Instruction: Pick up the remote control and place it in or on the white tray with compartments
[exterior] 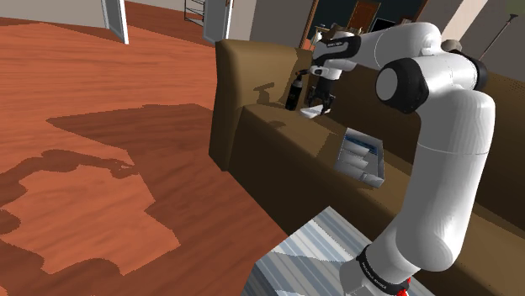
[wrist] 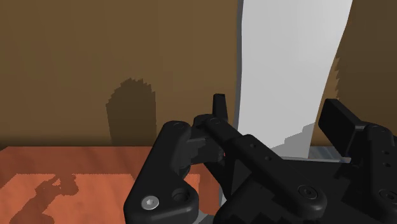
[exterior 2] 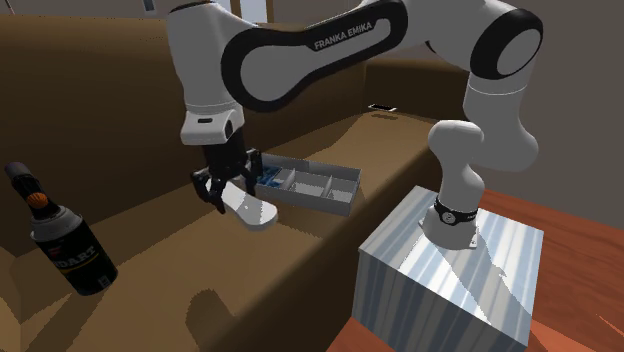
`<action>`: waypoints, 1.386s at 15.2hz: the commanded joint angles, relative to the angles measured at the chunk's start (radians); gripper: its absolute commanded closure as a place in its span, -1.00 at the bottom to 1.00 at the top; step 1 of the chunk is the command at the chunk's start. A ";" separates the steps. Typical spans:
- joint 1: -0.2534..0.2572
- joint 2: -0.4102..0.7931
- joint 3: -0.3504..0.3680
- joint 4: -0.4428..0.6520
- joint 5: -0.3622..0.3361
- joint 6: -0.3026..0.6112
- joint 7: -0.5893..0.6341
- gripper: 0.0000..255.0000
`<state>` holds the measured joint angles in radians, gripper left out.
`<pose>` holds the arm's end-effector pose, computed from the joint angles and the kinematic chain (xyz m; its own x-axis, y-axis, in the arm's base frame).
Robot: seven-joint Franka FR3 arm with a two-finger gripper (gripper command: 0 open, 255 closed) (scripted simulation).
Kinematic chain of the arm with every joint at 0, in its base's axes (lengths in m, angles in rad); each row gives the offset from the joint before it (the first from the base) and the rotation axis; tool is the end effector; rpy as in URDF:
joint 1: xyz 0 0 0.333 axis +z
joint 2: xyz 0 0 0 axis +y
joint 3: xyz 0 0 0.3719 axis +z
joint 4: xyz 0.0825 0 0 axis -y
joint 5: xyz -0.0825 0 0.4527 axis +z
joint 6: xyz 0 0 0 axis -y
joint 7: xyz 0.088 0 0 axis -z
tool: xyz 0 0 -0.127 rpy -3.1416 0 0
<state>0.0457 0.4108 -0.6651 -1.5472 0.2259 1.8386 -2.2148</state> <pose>0.6495 -0.3567 0.4624 0.0017 1.0000 -0.0091 0.9991 -0.0021 -0.0433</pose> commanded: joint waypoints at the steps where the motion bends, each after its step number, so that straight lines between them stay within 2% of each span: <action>1: -0.001 -0.007 -0.003 0.019 -0.005 -0.025 0.002 1.00; 7: -0.007 -0.014 -0.007 0.082 -0.011 -0.091 0.006 1.00; 14: 0.031 -0.249 -0.074 -0.202 -0.148 0.001 -0.033 1.00; 21: 0.011 -0.467 -0.121 -0.400 -0.305 0.042 -0.057 1.00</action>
<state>0.0631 -0.0311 -0.7794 -1.9234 -0.0596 1.8736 -2.2645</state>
